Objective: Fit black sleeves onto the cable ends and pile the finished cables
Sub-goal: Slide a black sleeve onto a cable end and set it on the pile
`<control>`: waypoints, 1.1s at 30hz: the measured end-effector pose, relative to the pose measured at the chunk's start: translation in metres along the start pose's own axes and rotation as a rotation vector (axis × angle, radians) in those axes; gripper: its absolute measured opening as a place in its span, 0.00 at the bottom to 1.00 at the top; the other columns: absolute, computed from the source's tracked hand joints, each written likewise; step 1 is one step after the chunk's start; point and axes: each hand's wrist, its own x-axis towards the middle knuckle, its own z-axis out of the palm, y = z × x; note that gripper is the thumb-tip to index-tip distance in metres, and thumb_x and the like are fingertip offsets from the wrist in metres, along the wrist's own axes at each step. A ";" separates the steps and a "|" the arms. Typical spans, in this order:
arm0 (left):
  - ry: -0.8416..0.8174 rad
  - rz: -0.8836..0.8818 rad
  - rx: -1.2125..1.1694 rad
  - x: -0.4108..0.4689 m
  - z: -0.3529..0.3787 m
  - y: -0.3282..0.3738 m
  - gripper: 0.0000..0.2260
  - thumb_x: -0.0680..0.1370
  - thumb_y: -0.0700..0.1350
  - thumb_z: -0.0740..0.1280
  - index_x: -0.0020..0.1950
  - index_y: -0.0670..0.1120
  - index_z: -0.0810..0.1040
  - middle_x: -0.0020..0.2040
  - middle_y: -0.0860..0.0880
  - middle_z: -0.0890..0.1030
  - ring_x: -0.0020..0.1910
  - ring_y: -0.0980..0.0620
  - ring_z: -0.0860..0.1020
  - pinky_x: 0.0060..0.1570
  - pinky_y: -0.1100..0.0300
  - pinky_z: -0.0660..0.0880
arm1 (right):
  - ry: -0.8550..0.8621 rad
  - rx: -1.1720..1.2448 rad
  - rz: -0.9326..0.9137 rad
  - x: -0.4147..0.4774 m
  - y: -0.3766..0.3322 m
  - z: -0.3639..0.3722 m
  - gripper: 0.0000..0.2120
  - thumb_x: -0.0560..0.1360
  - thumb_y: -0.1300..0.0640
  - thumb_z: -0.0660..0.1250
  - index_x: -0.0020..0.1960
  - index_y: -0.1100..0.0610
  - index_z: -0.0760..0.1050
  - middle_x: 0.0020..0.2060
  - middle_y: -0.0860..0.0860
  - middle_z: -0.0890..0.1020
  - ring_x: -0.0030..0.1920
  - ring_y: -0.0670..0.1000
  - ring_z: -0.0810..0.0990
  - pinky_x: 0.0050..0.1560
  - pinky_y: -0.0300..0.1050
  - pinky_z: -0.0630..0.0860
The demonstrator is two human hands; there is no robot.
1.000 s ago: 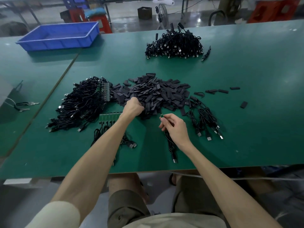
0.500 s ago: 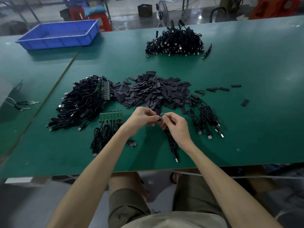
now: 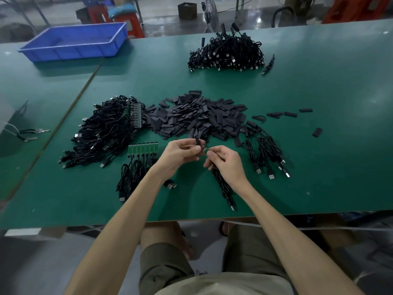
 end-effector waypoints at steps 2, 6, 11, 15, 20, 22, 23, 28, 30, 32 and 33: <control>0.054 -0.023 -0.121 0.002 0.000 -0.004 0.13 0.72 0.39 0.74 0.57 0.41 0.84 0.51 0.43 0.86 0.51 0.49 0.84 0.48 0.61 0.80 | 0.000 0.050 0.020 0.000 -0.001 0.000 0.08 0.82 0.57 0.69 0.50 0.63 0.79 0.36 0.56 0.86 0.36 0.56 0.84 0.42 0.49 0.81; 0.088 -0.041 -0.293 0.004 0.005 -0.010 0.10 0.71 0.39 0.74 0.52 0.43 0.87 0.50 0.45 0.86 0.48 0.52 0.84 0.47 0.63 0.80 | -0.005 0.073 0.031 0.000 -0.002 0.000 0.09 0.83 0.58 0.68 0.48 0.64 0.79 0.35 0.57 0.86 0.35 0.52 0.83 0.39 0.43 0.80; 0.096 -0.040 -0.355 0.004 0.011 -0.012 0.10 0.72 0.38 0.72 0.53 0.41 0.85 0.49 0.45 0.86 0.47 0.52 0.84 0.46 0.63 0.80 | -0.003 0.075 0.043 0.001 -0.003 -0.001 0.11 0.83 0.58 0.67 0.48 0.66 0.79 0.33 0.56 0.85 0.34 0.53 0.82 0.40 0.46 0.80; 0.071 -0.040 -0.314 0.003 0.011 -0.013 0.12 0.72 0.39 0.72 0.55 0.42 0.84 0.50 0.46 0.86 0.48 0.52 0.85 0.47 0.62 0.80 | -0.008 0.061 0.048 0.001 -0.002 -0.002 0.11 0.83 0.57 0.67 0.47 0.64 0.81 0.33 0.56 0.85 0.33 0.52 0.82 0.40 0.47 0.80; 0.042 -0.047 -0.308 0.002 0.009 -0.014 0.11 0.72 0.39 0.72 0.54 0.42 0.84 0.49 0.46 0.86 0.47 0.51 0.85 0.46 0.61 0.81 | -0.016 0.069 0.037 0.001 -0.002 -0.002 0.10 0.83 0.58 0.68 0.45 0.60 0.81 0.31 0.54 0.84 0.32 0.51 0.81 0.38 0.44 0.79; 0.027 -0.052 -0.291 0.002 0.008 -0.013 0.11 0.72 0.39 0.72 0.54 0.42 0.84 0.48 0.46 0.86 0.46 0.51 0.85 0.46 0.61 0.81 | -0.024 0.066 0.037 0.002 -0.001 -0.002 0.10 0.83 0.58 0.68 0.45 0.60 0.81 0.31 0.54 0.83 0.32 0.52 0.81 0.39 0.45 0.79; 0.021 -0.052 -0.282 0.001 0.008 -0.013 0.11 0.72 0.39 0.72 0.54 0.42 0.84 0.48 0.46 0.86 0.46 0.51 0.84 0.46 0.61 0.81 | -0.025 0.064 0.036 0.001 -0.001 -0.002 0.10 0.83 0.58 0.68 0.46 0.61 0.81 0.31 0.54 0.83 0.32 0.52 0.81 0.39 0.45 0.79; 0.008 -0.040 -0.258 0.000 0.008 -0.014 0.12 0.72 0.39 0.72 0.56 0.42 0.84 0.49 0.47 0.86 0.47 0.52 0.85 0.46 0.61 0.80 | -0.024 0.062 0.032 0.001 0.000 -0.002 0.11 0.83 0.57 0.69 0.47 0.65 0.81 0.32 0.55 0.84 0.33 0.52 0.81 0.39 0.45 0.79; 0.011 -0.031 -0.243 0.000 0.008 -0.014 0.12 0.73 0.39 0.72 0.56 0.42 0.83 0.49 0.46 0.86 0.48 0.52 0.85 0.47 0.61 0.80 | -0.024 0.053 0.035 0.001 0.001 -0.002 0.12 0.82 0.57 0.69 0.48 0.66 0.81 0.32 0.56 0.84 0.33 0.52 0.81 0.40 0.47 0.79; 0.021 -0.024 -0.242 0.000 0.007 -0.015 0.12 0.72 0.38 0.72 0.56 0.42 0.84 0.50 0.46 0.86 0.49 0.51 0.85 0.47 0.61 0.80 | -0.024 0.050 0.039 0.002 0.001 -0.001 0.11 0.82 0.57 0.69 0.47 0.66 0.81 0.33 0.56 0.84 0.33 0.52 0.81 0.41 0.48 0.79; 0.022 -0.025 -0.243 0.000 0.007 -0.015 0.12 0.72 0.38 0.73 0.56 0.42 0.84 0.50 0.45 0.86 0.49 0.51 0.85 0.47 0.61 0.80 | -0.024 0.047 0.040 0.002 0.000 -0.001 0.11 0.82 0.57 0.69 0.47 0.66 0.81 0.33 0.56 0.84 0.34 0.52 0.81 0.41 0.48 0.79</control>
